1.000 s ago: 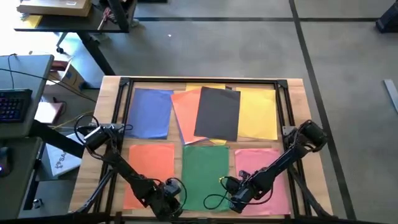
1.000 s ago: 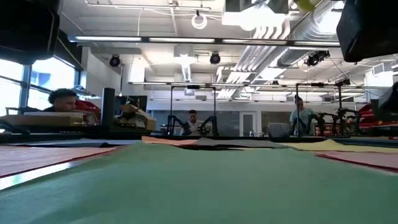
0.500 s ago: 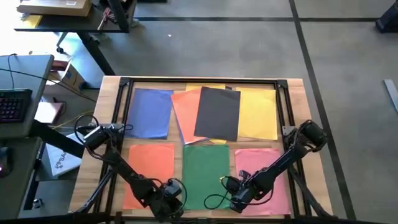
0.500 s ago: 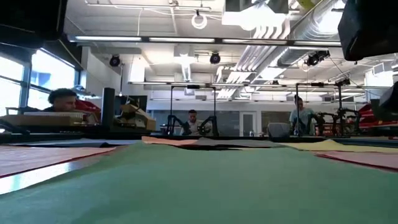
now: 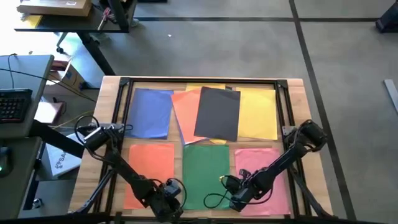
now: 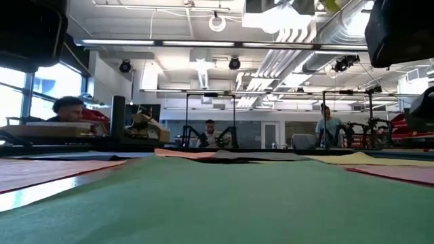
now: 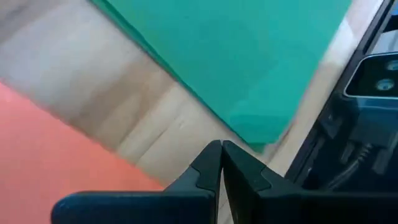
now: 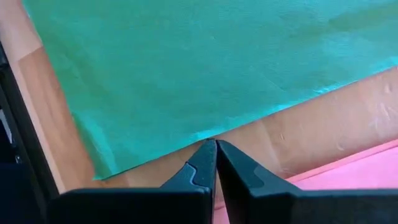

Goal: Organize paper
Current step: Stack the green paper under the black paper on the bottom green paper

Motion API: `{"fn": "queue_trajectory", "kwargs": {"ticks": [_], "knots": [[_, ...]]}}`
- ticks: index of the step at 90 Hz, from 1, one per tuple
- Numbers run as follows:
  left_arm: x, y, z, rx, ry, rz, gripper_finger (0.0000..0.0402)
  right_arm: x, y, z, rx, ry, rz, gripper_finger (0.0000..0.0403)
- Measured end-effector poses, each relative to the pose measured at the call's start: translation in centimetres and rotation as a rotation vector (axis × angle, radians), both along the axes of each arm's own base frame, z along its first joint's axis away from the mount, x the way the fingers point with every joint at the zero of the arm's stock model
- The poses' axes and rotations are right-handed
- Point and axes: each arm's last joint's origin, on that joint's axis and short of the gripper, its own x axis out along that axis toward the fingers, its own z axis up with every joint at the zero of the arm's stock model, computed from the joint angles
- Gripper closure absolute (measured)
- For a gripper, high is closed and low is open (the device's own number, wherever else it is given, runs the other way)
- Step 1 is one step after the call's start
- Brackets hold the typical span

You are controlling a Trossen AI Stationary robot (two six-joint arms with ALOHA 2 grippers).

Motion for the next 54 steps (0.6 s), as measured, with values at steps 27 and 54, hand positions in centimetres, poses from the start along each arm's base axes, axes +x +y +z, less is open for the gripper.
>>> {"fn": "queue_trajectory", "kwargs": {"ticks": [27,54], "knots": [[0.3,-0.5,0.2,0.004,-0.073,-0.030,0.0402,-0.1,-0.2,0.5,-0.018,-0.016,-0.005,0.0403],[-1.3,0.2,2.1,0.053,0.000,-0.032,0.0402,-1.3,-1.5,2.3,-0.137,-0.002,-0.047,0.0403]]}}
